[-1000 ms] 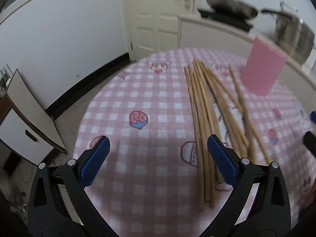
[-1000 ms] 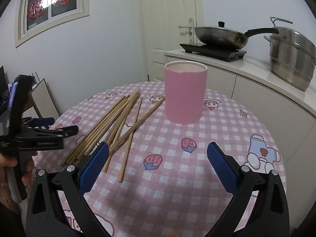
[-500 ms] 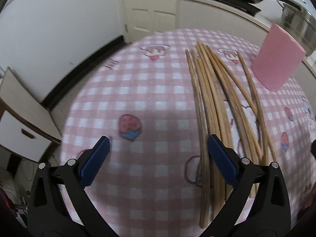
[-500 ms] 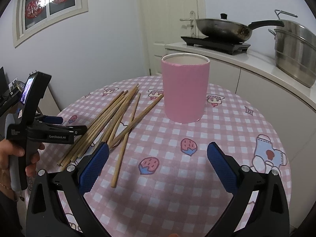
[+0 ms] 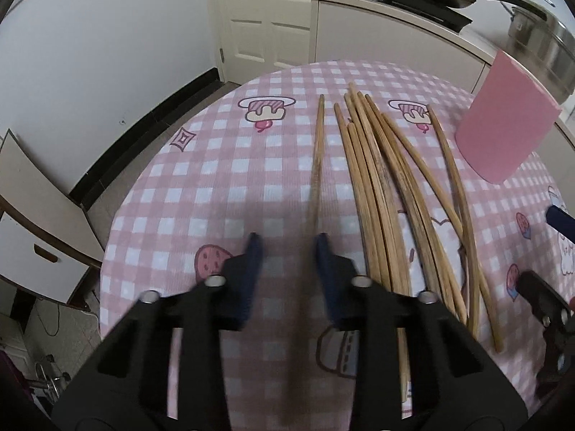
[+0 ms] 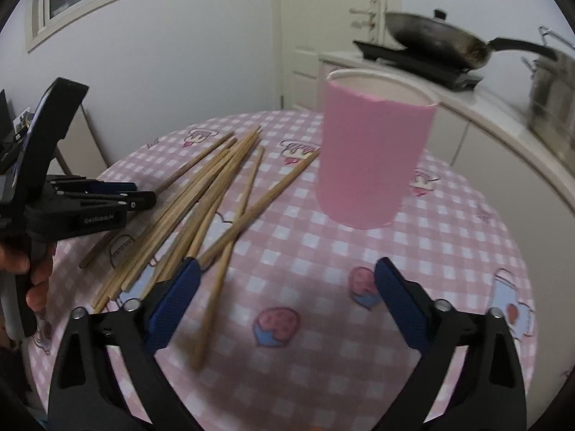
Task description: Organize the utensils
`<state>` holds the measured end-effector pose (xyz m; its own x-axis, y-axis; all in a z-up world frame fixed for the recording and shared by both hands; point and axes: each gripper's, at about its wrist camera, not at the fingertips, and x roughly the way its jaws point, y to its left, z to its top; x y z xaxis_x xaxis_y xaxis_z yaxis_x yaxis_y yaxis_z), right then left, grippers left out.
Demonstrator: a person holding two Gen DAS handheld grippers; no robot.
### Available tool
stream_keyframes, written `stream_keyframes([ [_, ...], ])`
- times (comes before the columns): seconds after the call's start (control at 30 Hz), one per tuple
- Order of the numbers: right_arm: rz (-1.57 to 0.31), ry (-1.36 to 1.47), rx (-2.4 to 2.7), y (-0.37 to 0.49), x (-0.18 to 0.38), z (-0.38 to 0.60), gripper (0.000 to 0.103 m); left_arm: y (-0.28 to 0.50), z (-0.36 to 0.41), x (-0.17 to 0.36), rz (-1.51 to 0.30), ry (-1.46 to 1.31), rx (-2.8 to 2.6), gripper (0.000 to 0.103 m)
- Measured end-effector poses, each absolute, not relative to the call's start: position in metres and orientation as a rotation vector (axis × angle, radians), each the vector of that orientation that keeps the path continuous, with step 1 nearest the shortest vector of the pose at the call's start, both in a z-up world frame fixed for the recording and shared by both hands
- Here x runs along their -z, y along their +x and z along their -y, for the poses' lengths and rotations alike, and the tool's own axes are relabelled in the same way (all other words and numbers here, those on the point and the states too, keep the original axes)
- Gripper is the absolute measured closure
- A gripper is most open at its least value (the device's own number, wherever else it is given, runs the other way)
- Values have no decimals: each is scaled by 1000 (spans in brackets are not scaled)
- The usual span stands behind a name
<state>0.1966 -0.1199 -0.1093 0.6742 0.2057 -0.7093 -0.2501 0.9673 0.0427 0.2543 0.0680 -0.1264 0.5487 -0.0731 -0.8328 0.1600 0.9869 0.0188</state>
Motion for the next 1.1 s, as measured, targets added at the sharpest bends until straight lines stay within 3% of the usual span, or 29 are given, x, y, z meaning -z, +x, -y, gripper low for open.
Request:
stream_keyframes([
  [0.1, -846, -18, -300, 211, 114, 114, 39, 241, -73, 128, -961, 71, 130, 91],
  [0.2, -881, 28, -328, 223, 117, 107, 50, 226, -78, 127, -957, 44, 130, 94],
  [0.33, -921, 43, -340, 241, 121, 97, 66, 209, -81, 128, -949, 34, 131, 96],
  [0.5, -940, -3, -348, 246, 125, 90, 95, 190, -85, 128, -970, -16, 163, 96],
  [1.0, -1092, -20, -479, 167, 119, 148, 98, 132, -74, 125, -1039, -63, 251, 95],
  [1.1, -1117, -1, -500, 159, 114, 154, 91, 135, -74, 124, -1041, -51, 240, 95],
])
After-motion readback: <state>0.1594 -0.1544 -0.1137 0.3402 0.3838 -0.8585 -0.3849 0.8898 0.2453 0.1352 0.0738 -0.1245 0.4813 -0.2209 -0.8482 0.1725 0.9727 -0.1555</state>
